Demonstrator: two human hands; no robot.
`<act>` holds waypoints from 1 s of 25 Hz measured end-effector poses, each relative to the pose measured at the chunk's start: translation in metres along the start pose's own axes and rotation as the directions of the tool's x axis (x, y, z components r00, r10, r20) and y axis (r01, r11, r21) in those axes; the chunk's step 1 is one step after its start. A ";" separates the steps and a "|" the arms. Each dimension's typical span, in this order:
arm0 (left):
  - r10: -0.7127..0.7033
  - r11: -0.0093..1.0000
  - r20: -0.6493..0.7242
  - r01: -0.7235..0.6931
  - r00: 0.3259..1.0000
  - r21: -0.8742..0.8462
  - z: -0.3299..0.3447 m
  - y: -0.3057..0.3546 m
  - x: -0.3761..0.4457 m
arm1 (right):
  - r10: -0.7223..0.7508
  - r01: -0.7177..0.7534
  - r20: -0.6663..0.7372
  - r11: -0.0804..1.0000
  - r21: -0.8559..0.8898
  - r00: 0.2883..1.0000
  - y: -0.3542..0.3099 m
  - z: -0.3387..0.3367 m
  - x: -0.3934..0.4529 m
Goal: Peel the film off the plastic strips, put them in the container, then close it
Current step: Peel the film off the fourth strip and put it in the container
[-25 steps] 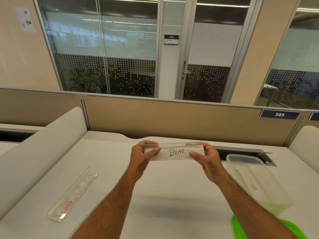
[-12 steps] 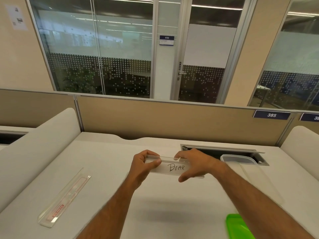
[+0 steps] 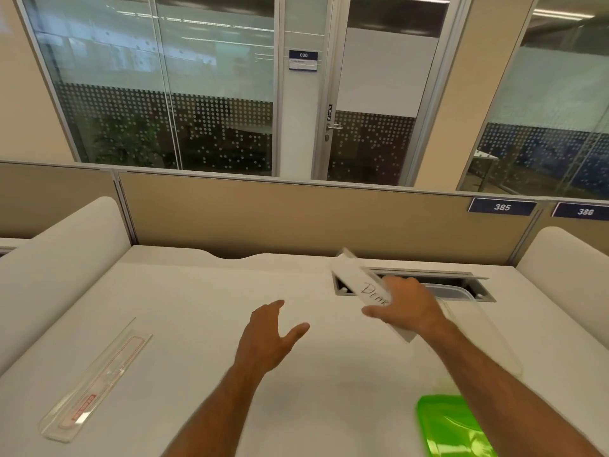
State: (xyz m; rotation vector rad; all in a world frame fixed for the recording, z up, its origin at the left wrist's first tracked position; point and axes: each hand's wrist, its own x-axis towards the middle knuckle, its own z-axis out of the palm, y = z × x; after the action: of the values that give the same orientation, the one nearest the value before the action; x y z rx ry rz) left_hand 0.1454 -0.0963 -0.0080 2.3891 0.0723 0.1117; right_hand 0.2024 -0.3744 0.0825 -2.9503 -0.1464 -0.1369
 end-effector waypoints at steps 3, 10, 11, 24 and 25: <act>0.041 0.931 0.097 -0.073 0.994 0.358 0.024 -0.029 0.002 | 0.209 -0.205 -0.131 0.978 0.037 0.969 0.046 -0.004 0.002; -0.059 0.841 0.163 -0.039 0.985 0.540 0.061 -0.078 -0.001 | 0.532 -0.531 -0.091 0.847 0.029 0.842 0.124 0.010 -0.011; -0.068 0.839 0.153 -0.027 0.986 0.544 0.065 -0.082 -0.002 | 0.557 -0.558 -0.067 0.830 0.013 0.828 0.130 0.014 -0.012; 0.004 0.835 0.068 -0.041 0.998 0.548 0.074 -0.090 -0.010 | 0.568 -0.576 0.144 0.817 0.021 0.810 0.133 0.069 0.002; 0.002 0.831 0.069 -0.040 0.998 0.555 0.074 -0.090 -0.010 | 0.563 -0.571 0.153 0.821 0.010 0.812 0.133 0.072 0.002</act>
State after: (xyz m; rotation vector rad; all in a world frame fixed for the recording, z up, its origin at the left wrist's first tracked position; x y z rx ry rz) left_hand 0.1414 -0.0815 -0.1234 2.9813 0.0518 0.0201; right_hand 0.2249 -0.4905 -0.0115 -2.7984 0.7020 0.1638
